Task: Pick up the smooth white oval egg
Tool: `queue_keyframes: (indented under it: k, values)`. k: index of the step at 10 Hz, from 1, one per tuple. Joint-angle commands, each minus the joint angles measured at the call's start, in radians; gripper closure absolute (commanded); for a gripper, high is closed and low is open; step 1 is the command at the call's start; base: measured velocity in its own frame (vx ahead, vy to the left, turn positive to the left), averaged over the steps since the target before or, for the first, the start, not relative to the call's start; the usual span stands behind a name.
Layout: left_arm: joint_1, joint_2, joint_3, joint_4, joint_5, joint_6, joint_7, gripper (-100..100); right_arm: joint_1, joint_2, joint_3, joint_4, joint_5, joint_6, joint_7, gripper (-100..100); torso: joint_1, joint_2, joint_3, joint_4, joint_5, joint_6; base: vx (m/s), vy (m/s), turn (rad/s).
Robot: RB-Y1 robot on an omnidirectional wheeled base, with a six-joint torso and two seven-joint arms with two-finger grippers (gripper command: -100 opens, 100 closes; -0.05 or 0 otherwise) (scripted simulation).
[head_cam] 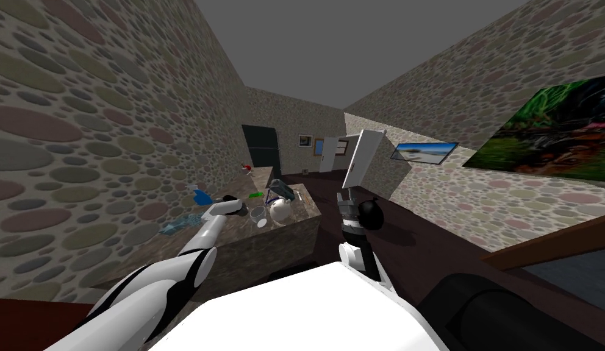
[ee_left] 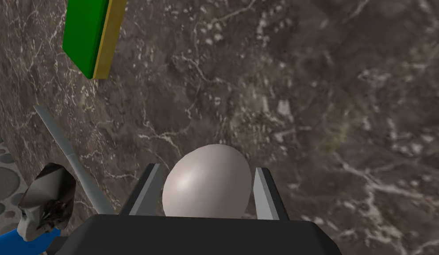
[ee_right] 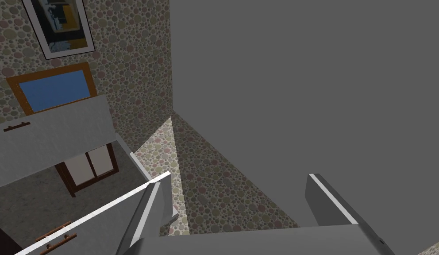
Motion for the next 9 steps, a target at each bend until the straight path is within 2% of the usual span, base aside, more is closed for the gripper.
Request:
queue_keyframes:
  k: [1,3,7,8,9]
  values:
    - [0.004,-0.003,-0.009,-0.027,0.018,0.02,-0.024,100,0.0,0.0,0.0,0.0,0.0,0.0,0.0,0,0.0,0.0,0.0,0.0,0.0,0.0,0.082,-0.077,0.339]
    - [0.012,-0.018,-0.03,-0.08,0.045,0.053,-0.06,100,0.0,0.0,0.0,0.0,0.0,0.0,0.0,0,-0.004,-0.002,-0.001,0.0,0.0,0.0,0.092,-0.088,0.362]
    - [0.023,-0.038,-0.058,-0.15,0.081,0.096,-0.109,100,0.0,0.0,0.0,0.0,0.0,0.0,0.0,0,-0.002,-0.002,-0.001,0.0,0.0,0.004,0.064,-0.061,0.202]
    - [0.025,-0.038,-0.054,-0.146,0.073,0.09,-0.096,100,0.0,0.0,0.0,0.0,0.0,0.0,0.0,0,-0.003,-0.001,-0.001,0.0,0.0,0.003,0.018,-0.03,0.059]
    - [0.026,-0.039,-0.055,-0.149,0.073,0.093,-0.098,0,0.0,0.0,0.0,0.0,0.0,0.0,0.0,0,-0.001,0.0,0.0,0.0,0.0,0.004,0.003,0.004,-0.013]
